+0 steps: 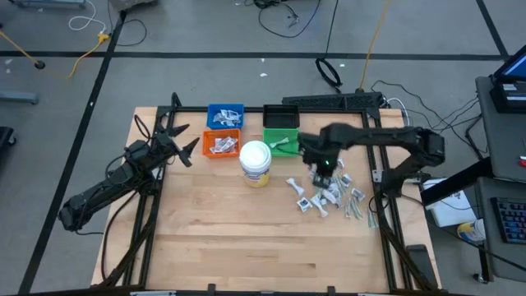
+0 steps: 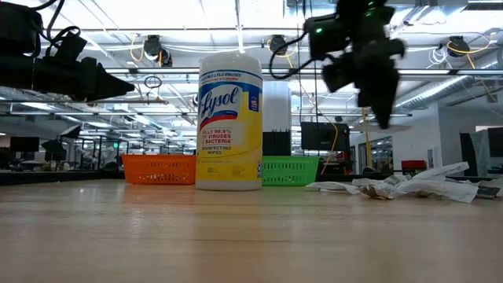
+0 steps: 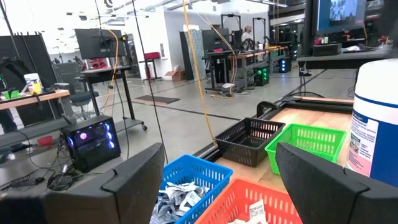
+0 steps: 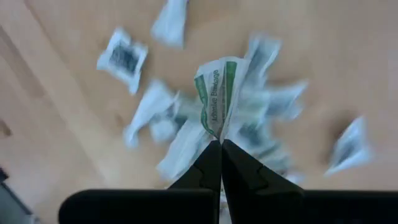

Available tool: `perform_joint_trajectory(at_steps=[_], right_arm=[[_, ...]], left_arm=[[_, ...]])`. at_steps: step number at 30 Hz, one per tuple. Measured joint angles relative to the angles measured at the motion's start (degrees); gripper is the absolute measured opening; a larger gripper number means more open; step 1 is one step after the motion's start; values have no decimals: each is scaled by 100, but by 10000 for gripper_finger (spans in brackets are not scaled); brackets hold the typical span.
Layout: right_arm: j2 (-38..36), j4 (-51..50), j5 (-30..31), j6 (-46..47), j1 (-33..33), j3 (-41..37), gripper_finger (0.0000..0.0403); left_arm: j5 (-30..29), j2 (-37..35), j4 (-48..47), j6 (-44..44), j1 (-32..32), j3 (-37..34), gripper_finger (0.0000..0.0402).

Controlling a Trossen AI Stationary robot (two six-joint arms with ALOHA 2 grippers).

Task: Pick & Place First Aid Supplies
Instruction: Put the green bandage into the green bin

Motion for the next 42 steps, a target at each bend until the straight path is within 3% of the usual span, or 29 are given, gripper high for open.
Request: perform_joint_trajectory(at_steps=[5,13,18,27,32,42], right_arm=[[678,352,31,-1094,-687,750,0],[1584,1418,27,-1841,-1397,1579,0],[2006,2055,21,-2002,-1535,1806,0],[2085,2670,25,-2088,-1548,1828,13],[2085,2773,34,-2039,-1548,1829,50],[1897,2917,10,-1437,-1574,1827,180]], left_arm=[[0,0,0,0,0,0,310],[0,2,0,0,1,0,310],[-1,0,1,0,0,0,310],[-2,0,0,0,2,-2,310],[-2,2,0,0,2,-2,310],[0,0,0,0,1,-2,310]])
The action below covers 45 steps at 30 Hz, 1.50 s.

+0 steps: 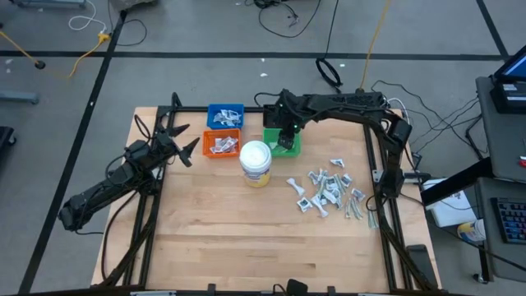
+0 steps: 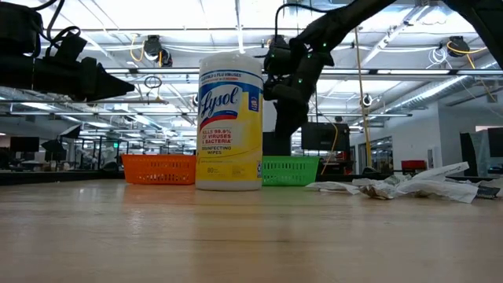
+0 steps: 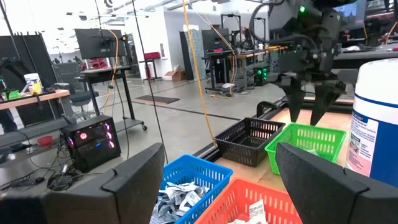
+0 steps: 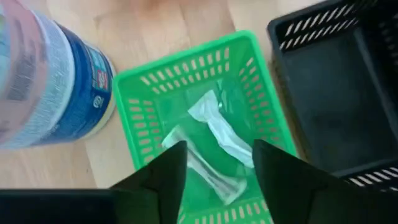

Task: Pick & Place First Aid Supplies
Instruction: Put the green bandage into the green bin

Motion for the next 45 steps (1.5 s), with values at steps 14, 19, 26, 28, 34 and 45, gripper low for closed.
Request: perform_joint_trajectory(at_steps=[14,19,26,28,34,45], right_arm=[[-1369,-1102,1055,3815,386,-924,179],[-1811,-1068,1068,5228,796,-1656,181],[-2272,-1054,1043,7049,1760,-2425,183],[-2360,-1036,1038,7599,2112,-2532,183],[-2433,-1039,920,9006,3182,-2714,183],[-2426,-1047,865,11004,4974,-2771,183]], left_arm=[[0,1,1,0,-1,-1,310],[-2,1,0,0,1,-1,310],[0,0,0,0,-1,-1,310],[-2,1,1,-1,1,-1,310],[0,1,0,0,1,-1,310],[-2,0,0,0,1,-1,310]])
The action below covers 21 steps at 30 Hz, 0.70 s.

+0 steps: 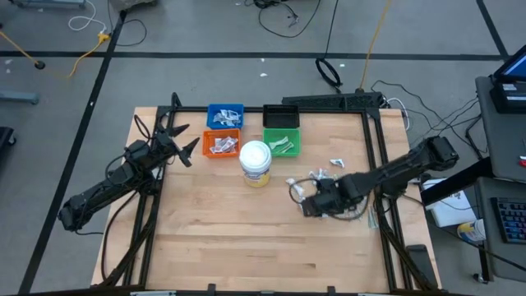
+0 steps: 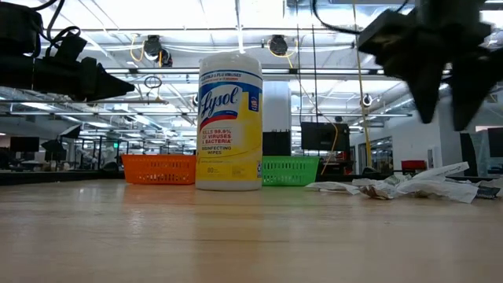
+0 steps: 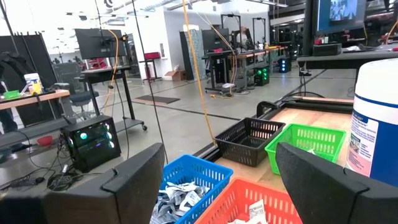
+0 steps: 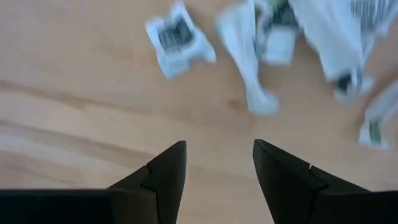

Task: Pick & Place First Aid Supplies
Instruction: Put the green bandage into the green bin

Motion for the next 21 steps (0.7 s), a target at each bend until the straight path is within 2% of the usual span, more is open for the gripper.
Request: perform_joint_trajectory(at_steps=[4,9,17,21], right_arm=[[80,-77,-3,480,533,2,183],[410,-634,-456,826,1013,2,183],[782,-1940,-621,890,1485,2,183],[863,-2421,-957,837,1610,-73,183]], left_arm=[[0,2,0,0,0,0,310],[2,1,0,0,-1,0,310],[2,2,0,0,-2,0,310],[2,1,0,0,-1,0,310]])
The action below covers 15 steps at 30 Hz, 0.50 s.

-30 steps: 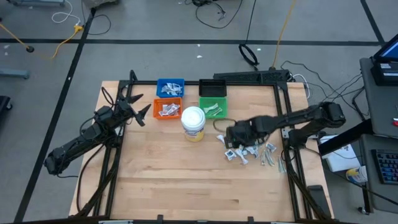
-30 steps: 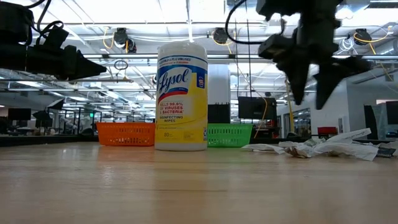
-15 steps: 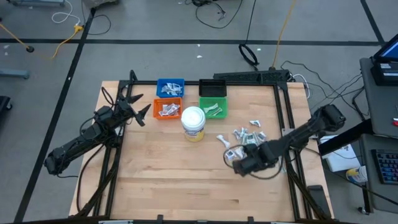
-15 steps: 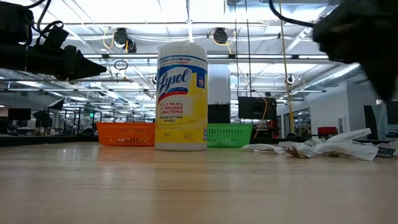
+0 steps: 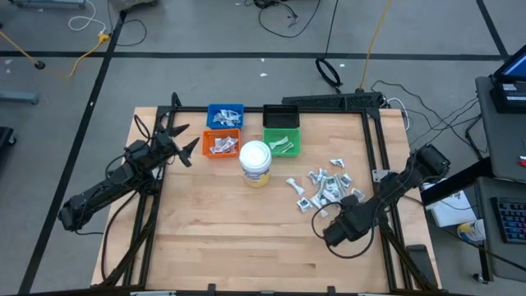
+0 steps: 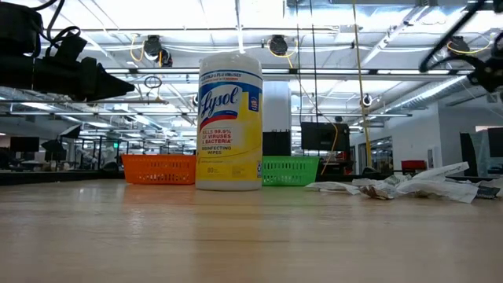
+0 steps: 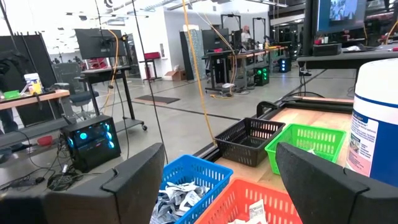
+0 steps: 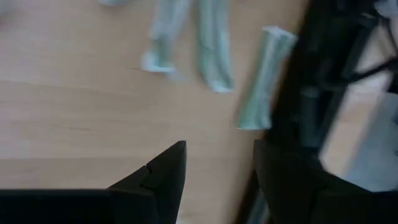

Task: Pick & Place First Aid Supplies
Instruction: Put the green bandage into the green bin

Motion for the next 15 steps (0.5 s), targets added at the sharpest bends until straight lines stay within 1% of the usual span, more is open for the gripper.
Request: perform_joint_trajectory(at_steps=[4,7,15], right_arm=[[0,26,-391,-123,23,-154,183],[0,231,-389,-128,23,-298,183],[0,452,-400,-150,23,-1117,183]], left_arm=[[-1,-1,0,0,1,0,310],[0,-1,0,0,1,0,310],[0,1,0,0,1,0,310]])
